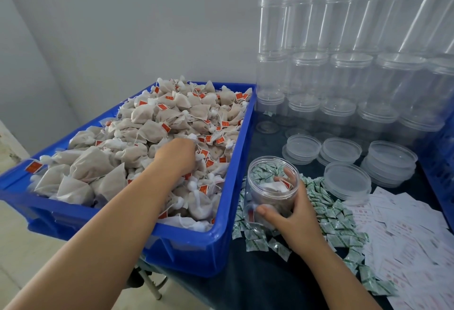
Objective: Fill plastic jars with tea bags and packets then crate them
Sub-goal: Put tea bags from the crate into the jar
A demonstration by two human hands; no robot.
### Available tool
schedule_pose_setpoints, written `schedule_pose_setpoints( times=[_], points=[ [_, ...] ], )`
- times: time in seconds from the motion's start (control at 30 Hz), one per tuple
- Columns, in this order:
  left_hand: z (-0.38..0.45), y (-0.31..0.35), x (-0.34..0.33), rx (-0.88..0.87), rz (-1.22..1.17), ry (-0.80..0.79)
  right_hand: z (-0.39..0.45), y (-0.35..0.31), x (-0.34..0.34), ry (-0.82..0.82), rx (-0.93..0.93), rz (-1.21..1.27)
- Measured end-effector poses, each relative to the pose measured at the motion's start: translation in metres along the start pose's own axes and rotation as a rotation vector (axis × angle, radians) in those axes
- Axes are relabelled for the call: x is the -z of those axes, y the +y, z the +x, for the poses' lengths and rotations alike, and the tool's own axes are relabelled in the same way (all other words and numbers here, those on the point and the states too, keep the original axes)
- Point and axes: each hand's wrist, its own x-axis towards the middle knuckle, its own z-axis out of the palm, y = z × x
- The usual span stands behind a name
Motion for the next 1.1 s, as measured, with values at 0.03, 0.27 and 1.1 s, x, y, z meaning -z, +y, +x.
schedule_pose_setpoints(
  times=[0.03, 0.27, 1.1],
  points=[
    [-0.001, 0.000, 0.001, -0.004, -0.034, 0.013, 0.000, 0.000, 0.000, 0.000, 0.001, -0.002],
    [-0.007, 0.006, 0.008, -0.040, -0.292, 0.161, -0.001, -0.001, 0.000, 0.003, -0.007, 0.002],
    [-0.043, 0.061, 0.052, -0.552, -0.922, 0.115, 0.002, 0.007, 0.001, 0.012, -0.034, -0.015]
  ],
)
